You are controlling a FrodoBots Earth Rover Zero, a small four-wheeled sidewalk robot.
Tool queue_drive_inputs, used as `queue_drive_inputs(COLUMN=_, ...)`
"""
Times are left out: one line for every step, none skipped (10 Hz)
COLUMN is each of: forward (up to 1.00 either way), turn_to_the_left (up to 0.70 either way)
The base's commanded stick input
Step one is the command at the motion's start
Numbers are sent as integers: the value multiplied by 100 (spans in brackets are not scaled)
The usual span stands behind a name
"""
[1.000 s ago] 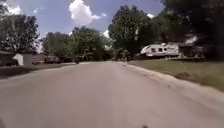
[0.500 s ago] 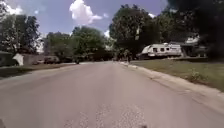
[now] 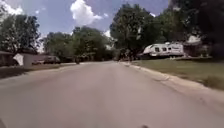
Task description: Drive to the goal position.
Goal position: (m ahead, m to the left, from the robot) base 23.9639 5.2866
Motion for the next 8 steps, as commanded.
queue_drive_inputs(forward=85, turn_to_the_left=0)
queue_drive_inputs(forward=85, turn_to_the_left=0)
queue_drive_inputs(forward=85, turn_to_the_left=0)
queue_drive_inputs(forward=85, turn_to_the_left=0)
queue_drive_inputs(forward=85, turn_to_the_left=0)
queue_drive_inputs(forward=85, turn_to_the_left=0)
queue_drive_inputs(forward=85, turn_to_the_left=0)
queue_drive_inputs(forward=85, turn_to_the_left=0)
